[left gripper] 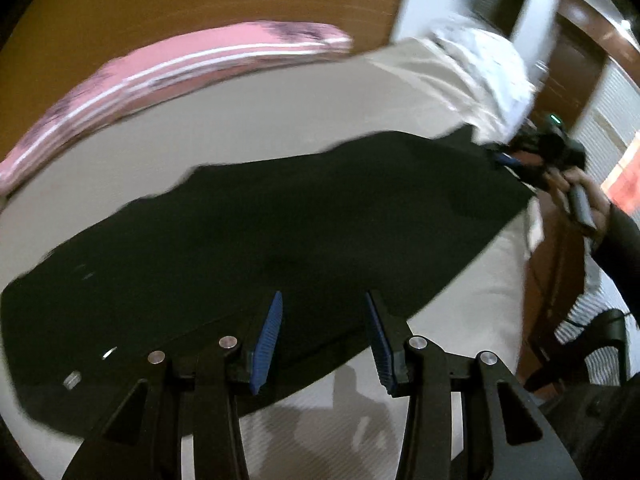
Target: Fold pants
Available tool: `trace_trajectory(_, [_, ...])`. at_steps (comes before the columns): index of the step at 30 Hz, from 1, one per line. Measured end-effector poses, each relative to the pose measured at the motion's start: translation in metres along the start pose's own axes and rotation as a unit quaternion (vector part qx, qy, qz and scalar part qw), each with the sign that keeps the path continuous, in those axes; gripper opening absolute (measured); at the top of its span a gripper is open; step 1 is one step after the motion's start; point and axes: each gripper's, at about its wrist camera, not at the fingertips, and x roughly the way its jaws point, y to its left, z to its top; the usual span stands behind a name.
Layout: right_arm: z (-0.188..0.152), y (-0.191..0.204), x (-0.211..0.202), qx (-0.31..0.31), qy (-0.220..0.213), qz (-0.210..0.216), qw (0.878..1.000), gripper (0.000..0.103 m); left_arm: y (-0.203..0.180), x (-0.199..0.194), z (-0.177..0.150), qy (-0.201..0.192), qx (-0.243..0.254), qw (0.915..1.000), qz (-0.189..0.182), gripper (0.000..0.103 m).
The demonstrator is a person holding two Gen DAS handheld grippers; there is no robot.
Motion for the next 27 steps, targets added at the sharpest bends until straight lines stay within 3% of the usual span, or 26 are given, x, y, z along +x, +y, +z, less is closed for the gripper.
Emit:
trace_trajectory(7, [0.027,0.006,0.004,-0.007,0.002,-0.016,1.000,0.007,-0.070,0.051,0.023,0.019,0.089,0.9950,-0.042,0.044])
trace_trajectory(10, [0.040,0.029,-0.003,-0.042,-0.010,-0.008,0.999,0.006,-0.093,0.072,0.028,0.025,0.120,0.9911,-0.053,0.044])
trace_trajectory(15, [0.051,0.070,-0.003,-0.093,-0.005,-0.002,0.996,0.005,-0.112,0.095,0.031,0.034,0.125,0.9894,-0.066,0.044])
trace_trajectory(22, [0.060,0.119,-0.011,-0.115,-0.004,0.045,0.992,0.005,-0.109,0.113,0.035,0.029,0.114,0.9924,-0.036,0.043])
trace_trajectory(23, [0.062,0.125,-0.013,-0.120,-0.003,0.051,0.991,0.005,-0.107,0.115,0.037,0.029,0.109,0.9930,-0.036,0.041])
trace_trajectory(25, [0.063,0.138,-0.015,-0.126,-0.004,0.057,0.990,0.005,-0.101,0.117,0.042,0.024,0.090,0.9950,-0.038,0.020])
trace_trajectory(27, [0.064,0.150,-0.015,-0.132,0.000,0.065,0.989,0.005,-0.092,0.117,0.045,0.024,0.071,0.9966,-0.032,0.006])
